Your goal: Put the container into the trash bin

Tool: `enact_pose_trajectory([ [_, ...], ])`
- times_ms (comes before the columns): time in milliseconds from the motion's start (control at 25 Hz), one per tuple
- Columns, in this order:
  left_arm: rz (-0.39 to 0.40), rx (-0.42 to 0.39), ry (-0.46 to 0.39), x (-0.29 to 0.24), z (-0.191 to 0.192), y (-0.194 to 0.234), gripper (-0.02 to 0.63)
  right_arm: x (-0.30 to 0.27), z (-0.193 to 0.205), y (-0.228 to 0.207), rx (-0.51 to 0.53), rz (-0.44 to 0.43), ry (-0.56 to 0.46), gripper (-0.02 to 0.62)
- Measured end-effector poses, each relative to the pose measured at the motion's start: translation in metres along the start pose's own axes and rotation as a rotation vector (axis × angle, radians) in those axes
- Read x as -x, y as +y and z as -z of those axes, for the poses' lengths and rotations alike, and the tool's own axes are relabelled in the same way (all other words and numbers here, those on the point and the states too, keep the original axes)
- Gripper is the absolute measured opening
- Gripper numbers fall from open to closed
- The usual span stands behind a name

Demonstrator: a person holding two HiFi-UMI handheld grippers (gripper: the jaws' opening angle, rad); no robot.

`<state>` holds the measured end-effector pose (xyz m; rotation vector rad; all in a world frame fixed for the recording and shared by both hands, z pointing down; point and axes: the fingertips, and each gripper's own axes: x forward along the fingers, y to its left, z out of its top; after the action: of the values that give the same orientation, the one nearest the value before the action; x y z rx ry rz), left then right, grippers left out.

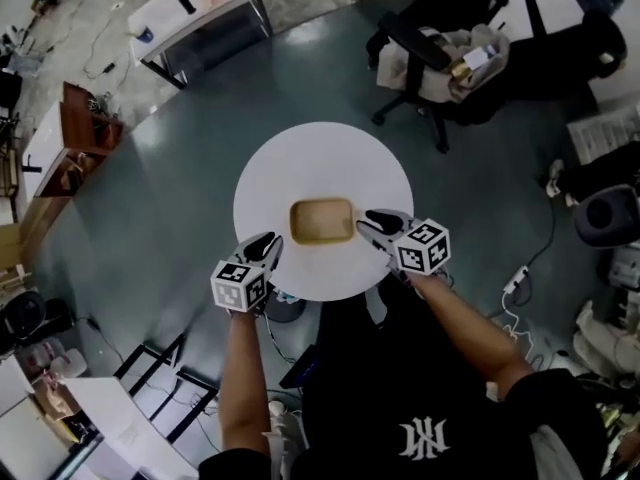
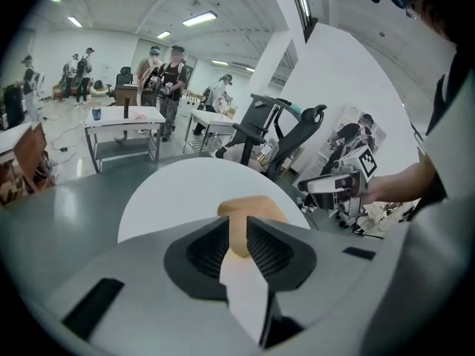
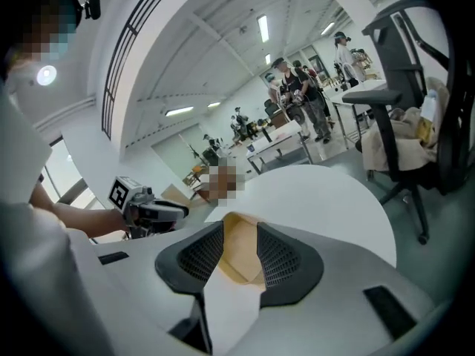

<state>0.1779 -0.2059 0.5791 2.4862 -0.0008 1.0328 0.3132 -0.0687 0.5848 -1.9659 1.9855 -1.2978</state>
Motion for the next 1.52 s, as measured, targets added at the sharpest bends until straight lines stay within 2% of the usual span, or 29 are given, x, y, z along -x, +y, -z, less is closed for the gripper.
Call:
enact_pose_trajectory([
  [160,0.029,0.008,0.058,-0.022,0.006,0.008,0.080,-0.014,0.010,-0.017,-0.044,0.063,0.024,0.143],
  [360,0.026,0.045,0.104,-0.046,0.011,0.024,0.084,-0.029,0.025,-0.035,-0.071,0.124,0.072,0.143],
  [600,0.034,0.083,0.187,-0.064,0.024,0.028,0.104,-0.037,0.036,-0.042,-0.113,0.142,0.092,0.141],
  [1120,0.069,0.105,0.251,-0.086,0.036,0.025,0.104,-0.050,0.053,-0.051,-0.157,0.169,0.155,0.140],
  [1360,0.061,0.113,0.249,-0.087,0.037,0.026,0.086,-0.055,0.057,-0.054,-0.149,0.179,0.179,0.092],
  [1520,0.061,0.107,0.259,-0.089,0.036,0.024,0.069,-0.057,0.056,-0.054,-0.147,0.177,0.186,0.081],
])
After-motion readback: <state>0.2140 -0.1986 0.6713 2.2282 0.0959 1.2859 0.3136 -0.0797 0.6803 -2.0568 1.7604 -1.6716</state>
